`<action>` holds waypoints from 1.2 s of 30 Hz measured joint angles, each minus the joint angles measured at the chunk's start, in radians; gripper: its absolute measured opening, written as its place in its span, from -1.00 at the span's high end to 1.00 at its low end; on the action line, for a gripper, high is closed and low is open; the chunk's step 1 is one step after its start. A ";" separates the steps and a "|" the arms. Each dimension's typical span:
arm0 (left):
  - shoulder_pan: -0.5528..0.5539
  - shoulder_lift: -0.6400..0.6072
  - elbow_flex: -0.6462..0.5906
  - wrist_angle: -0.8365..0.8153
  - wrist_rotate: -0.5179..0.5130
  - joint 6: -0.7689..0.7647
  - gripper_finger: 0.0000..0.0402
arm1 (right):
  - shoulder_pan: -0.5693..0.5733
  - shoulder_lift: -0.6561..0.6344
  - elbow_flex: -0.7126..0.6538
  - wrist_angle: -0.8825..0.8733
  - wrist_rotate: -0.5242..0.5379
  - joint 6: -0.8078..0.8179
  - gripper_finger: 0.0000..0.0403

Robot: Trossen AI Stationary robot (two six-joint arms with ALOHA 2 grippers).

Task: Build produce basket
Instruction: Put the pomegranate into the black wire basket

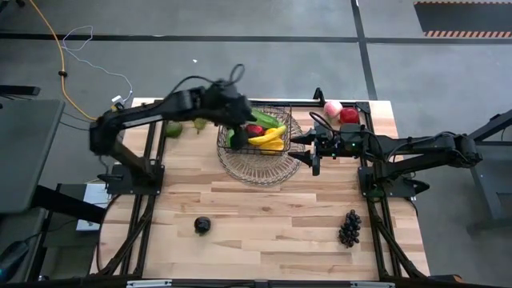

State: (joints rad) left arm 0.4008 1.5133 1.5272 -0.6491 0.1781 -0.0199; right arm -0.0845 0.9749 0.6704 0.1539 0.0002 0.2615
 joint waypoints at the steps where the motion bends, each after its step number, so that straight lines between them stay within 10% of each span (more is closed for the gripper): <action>1: -0.011 -0.037 -0.035 0.056 0.002 -0.016 -0.38 | 0.000 0.000 0.000 0.000 0.000 0.000 -0.25; 18: -0.266 -0.613 -0.914 1.003 -0.195 -0.249 -0.33 | 0.000 0.000 0.000 0.000 0.000 0.000 -0.25; 36: -0.293 -0.683 -0.988 1.015 -0.276 -0.247 -0.33 | 0.000 0.000 0.000 0.001 0.000 0.011 -0.25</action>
State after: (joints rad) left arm 0.1081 0.8303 0.5392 0.3656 -0.0982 -0.2673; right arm -0.0841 0.9749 0.6704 0.1545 0.0002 0.2724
